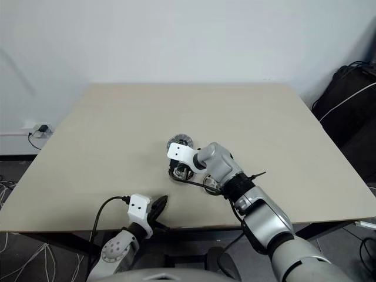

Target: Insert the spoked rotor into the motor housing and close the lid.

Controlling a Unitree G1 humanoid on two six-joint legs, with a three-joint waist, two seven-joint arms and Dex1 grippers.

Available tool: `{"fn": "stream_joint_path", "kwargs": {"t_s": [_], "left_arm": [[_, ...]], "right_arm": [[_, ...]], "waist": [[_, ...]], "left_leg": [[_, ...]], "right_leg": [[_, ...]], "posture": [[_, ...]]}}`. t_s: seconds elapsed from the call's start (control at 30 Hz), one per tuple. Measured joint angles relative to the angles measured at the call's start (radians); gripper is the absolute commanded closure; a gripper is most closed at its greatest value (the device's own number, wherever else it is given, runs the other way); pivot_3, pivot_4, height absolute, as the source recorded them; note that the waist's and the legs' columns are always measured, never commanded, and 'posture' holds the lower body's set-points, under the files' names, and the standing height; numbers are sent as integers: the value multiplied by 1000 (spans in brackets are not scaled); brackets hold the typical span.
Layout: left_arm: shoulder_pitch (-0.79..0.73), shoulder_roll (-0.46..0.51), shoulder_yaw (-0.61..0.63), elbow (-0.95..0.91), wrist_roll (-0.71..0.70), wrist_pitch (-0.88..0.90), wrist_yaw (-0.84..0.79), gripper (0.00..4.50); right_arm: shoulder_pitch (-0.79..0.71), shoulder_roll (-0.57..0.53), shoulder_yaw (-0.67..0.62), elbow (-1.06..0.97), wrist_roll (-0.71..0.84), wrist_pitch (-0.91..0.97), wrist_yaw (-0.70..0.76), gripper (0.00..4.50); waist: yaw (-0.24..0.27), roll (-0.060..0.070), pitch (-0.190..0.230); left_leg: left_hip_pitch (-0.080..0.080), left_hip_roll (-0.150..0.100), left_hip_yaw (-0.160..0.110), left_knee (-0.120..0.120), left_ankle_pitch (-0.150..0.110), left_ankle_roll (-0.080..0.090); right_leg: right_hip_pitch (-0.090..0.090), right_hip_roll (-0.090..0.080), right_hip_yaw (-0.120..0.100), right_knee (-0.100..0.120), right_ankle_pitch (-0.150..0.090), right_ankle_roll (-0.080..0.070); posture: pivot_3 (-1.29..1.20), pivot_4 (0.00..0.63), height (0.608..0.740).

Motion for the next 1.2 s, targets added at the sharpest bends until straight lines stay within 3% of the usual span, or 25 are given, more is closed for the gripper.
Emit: {"fn": "stream_joint_path", "kwargs": {"t_s": [0.23, 0.43, 1.2], "left_arm": [[-5, 1, 9, 47, -2, -22, -2, 4459], [-18, -3, 16, 109, -2, -72, -16, 4459], [-21, -20, 7, 126, 3, -82, -14, 4459]], "right_arm": [[0, 1, 0, 18, -3, 0, -20, 4478], [0, 4, 0, 36, -3, 0, -28, 2636], [-14, 25, -33, 51, 47, 159, -37, 2636]], "waist": [[1, 0, 0], [1, 1, 0], [2, 7, -5]], "left_leg": [[0, 0, 0, 0, 0, 0], [0, 0, -1, 0, 0, 0], [0, -1, -8, 0, 1, -1]], "right_leg": [[0, 0, -1, 0, 0, 0], [0, 0, -2, 0, 0, 0], [4, -3, -10, 0, -1, -2]], "posture": [[0, 0, 740], [0, 0, 740], [0, 0, 740]]}}
